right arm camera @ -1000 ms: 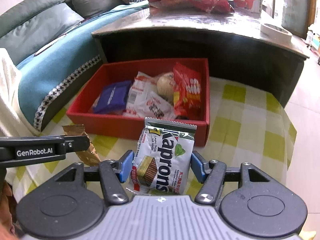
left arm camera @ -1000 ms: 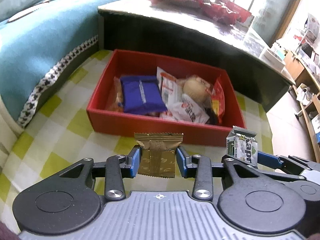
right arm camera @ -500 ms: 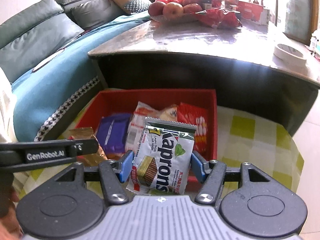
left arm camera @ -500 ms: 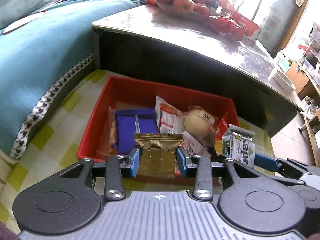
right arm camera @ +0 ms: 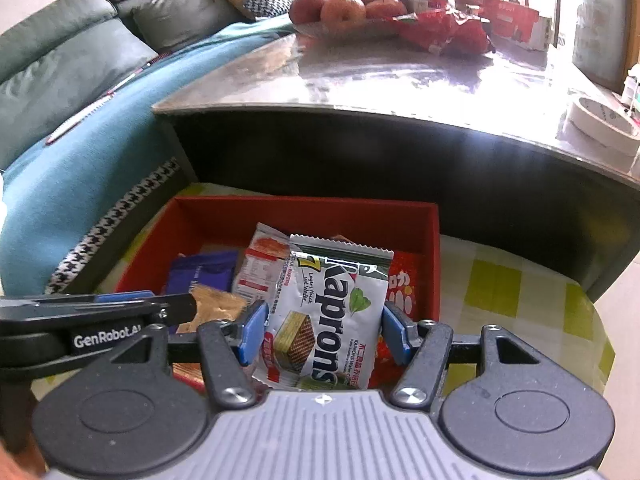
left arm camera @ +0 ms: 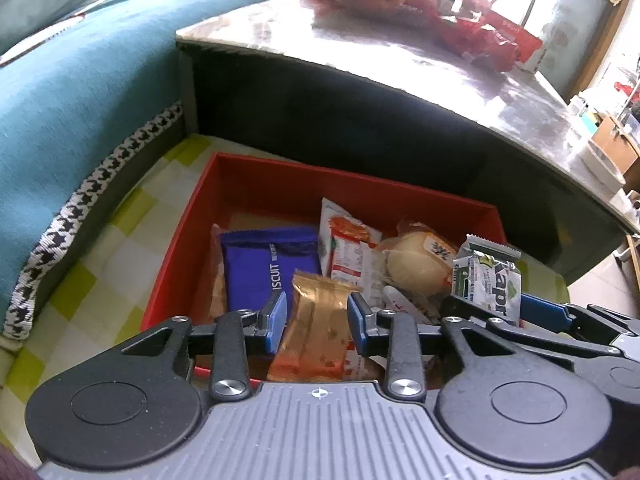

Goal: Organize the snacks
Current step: 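Lower both held packs into the red box and open both tools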

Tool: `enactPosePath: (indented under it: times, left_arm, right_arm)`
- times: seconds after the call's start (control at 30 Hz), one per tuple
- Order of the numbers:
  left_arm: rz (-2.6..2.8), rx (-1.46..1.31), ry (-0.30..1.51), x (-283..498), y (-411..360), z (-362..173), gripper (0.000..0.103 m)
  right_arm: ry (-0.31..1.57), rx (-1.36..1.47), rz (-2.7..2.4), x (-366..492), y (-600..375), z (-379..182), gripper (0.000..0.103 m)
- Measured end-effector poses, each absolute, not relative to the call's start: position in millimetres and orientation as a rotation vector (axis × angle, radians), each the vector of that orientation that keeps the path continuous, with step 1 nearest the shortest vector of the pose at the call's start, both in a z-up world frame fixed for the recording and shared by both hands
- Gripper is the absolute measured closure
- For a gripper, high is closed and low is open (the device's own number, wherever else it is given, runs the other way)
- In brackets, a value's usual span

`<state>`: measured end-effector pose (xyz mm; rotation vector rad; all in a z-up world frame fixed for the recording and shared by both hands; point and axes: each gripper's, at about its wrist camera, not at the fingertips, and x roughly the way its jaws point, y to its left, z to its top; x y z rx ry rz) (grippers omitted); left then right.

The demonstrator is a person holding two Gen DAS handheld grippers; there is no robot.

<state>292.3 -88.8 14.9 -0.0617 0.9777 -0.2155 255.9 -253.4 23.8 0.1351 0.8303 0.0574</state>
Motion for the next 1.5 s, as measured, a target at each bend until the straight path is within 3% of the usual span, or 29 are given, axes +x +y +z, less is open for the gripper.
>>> enactPosePath:
  times: [0.6, 0.87, 1.2, 1.5]
  left_arm:
    - [-0.186, -0.042, 1.010, 301, -95, 0, 0.060]
    - [-0.167, -0.048, 1.007, 303, -92, 1, 0.050]
    - [-0.149, -0.044, 0.982, 296, -83, 7, 0.030]
    - [-0.121, -0.034, 0.970, 267, -73, 12, 0.022]
  right_arm:
    - [0.863, 0.100, 0.044, 279, -251, 10, 0.041]
    - [0.846, 0.111, 0.042, 282, -252, 13, 0.040]
    - [0.816, 0.119, 0.027, 275, -254, 25, 0.037]
    - [0.829, 0.106, 0.004, 242, -254, 26, 0.036]
